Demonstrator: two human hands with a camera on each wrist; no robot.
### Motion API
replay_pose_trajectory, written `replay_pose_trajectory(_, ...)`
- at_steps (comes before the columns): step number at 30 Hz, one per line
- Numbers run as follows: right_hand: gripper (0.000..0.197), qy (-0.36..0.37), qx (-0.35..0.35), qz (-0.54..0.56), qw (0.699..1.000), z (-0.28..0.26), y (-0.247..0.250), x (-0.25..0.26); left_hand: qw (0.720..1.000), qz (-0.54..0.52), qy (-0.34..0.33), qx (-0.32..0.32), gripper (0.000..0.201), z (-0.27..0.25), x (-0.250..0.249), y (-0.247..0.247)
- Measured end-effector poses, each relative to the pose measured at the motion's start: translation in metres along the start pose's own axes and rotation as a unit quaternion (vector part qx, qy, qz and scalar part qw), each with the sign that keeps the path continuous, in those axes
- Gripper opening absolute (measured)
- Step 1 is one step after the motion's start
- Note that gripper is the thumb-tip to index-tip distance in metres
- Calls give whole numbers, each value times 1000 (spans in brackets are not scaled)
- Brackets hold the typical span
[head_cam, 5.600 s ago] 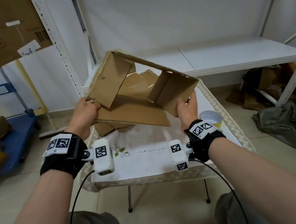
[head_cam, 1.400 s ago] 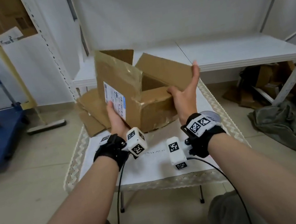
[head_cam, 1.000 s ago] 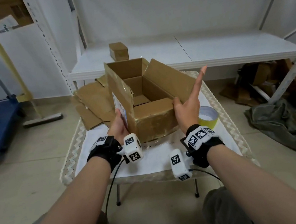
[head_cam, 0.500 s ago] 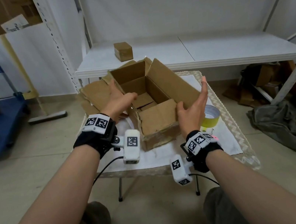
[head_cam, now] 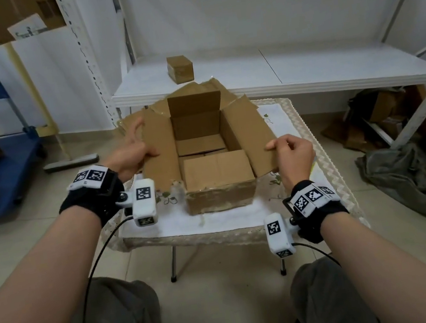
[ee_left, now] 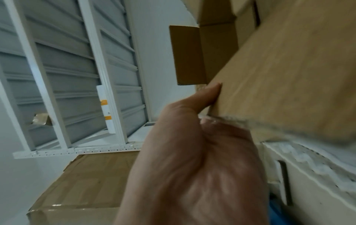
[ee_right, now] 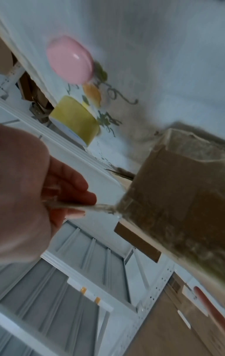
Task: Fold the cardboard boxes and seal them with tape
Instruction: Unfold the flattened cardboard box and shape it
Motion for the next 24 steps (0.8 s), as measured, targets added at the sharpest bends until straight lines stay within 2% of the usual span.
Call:
replay_pose_trajectory(2,31,-28,20,-46,998,2,-3,-9,997,73,-10,-11,74,3,10,10)
replay_pose_trajectory(3,27,-30,25,-93,995,3,-4,-11,988,151,-26,-17,70,3,12,13)
replay_pose_trajectory(5,16,-8,48,-187,981,6,-9,-11,942,327,-72,-20,61,5,14,14)
replay_pose_trajectory(7,17,57,83,-254,962,7,-16,-2,902,411,-130,10,53,3,13,0)
replay_pose_trajectory(9,30,111,126,-254,953,4,-24,14,910,383,-150,62,52,-3,13,-18)
replay_pose_trajectory(11,29,124,177,-216,952,0,-35,24,927,341,-140,72,41,-9,13,-29)
replay_pose_trajectory(12,27,124,194,-205,951,-1,-41,27,930,335,-132,70,40,-9,14,-32)
replay_pose_trajectory(13,24,122,208,-204,949,-1,-46,28,928,343,-120,77,48,-9,17,-36)
replay_pose_trajectory(14,20,118,219,-206,946,0,-51,27,921,363,-106,90,57,-7,20,-39)
replay_pose_trajectory(16,15,115,248,-230,934,1,-57,25,880,452,-92,113,66,-4,29,-45)
replay_pose_trajectory(18,18,123,290,-277,908,-2,-61,21,839,523,-86,121,56,-3,35,-51)
replay_pose_trajectory(21,19,169,296,-345,875,-9,-65,22,835,528,-75,134,38,-4,41,-62)
replay_pose_trajectory(24,12,193,303,-366,859,-12,-68,24,842,519,-66,131,37,-2,43,-61)
Point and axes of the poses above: each hand's wrist, its own z-axis towards the middle knuckle, its own y-axis out of the back of the hand, x = y × z, the point moved 6 cm from there along z, towards the middle knuckle, and after that the axes turned 15 degrees about -z, right-handed, at the moved point
